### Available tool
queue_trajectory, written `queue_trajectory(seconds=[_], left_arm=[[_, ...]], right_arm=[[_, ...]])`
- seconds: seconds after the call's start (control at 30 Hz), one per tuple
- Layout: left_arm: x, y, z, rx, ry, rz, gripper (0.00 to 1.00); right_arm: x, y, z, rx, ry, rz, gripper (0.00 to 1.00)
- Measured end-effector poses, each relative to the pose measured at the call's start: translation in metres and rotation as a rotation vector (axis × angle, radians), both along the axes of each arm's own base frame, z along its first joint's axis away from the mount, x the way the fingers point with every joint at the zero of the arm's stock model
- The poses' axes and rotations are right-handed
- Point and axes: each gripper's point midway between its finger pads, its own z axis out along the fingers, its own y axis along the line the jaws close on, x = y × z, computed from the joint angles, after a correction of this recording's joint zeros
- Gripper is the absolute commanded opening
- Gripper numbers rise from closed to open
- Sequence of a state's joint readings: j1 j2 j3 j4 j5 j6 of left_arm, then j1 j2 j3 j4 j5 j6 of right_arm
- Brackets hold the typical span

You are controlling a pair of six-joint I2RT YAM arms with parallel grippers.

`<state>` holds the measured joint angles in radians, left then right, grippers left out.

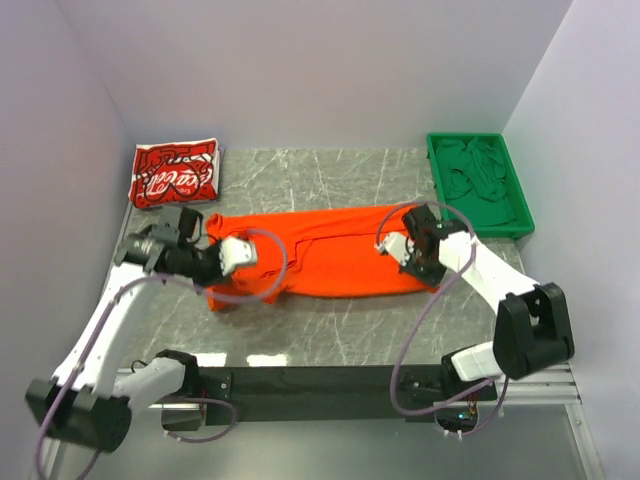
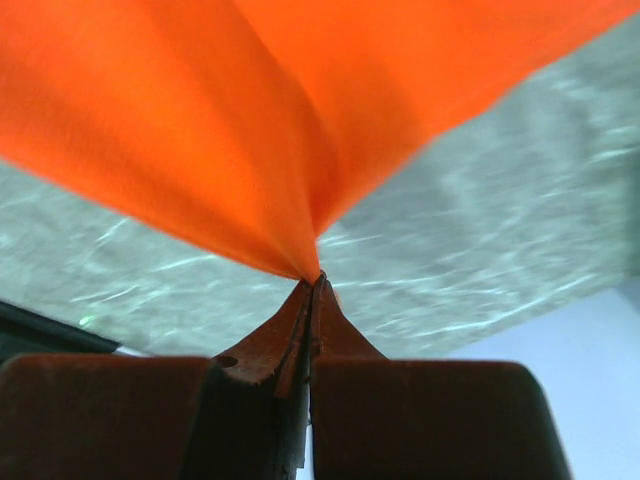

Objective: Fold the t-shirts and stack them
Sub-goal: Fold the tshirt

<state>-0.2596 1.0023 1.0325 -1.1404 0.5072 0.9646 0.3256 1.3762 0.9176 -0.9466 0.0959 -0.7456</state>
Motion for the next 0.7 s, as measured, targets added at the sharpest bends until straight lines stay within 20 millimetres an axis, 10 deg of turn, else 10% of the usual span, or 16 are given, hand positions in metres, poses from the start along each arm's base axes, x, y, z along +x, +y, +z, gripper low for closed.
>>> queue_trajectory(seconds=[0.7], left_arm=[[0.172,0.020,-0.039,-0.005,0.036,0.168,0.01]], right_arm=[[0.168,0.016,0.003,-0.015,-0.016,0.035,0.00]])
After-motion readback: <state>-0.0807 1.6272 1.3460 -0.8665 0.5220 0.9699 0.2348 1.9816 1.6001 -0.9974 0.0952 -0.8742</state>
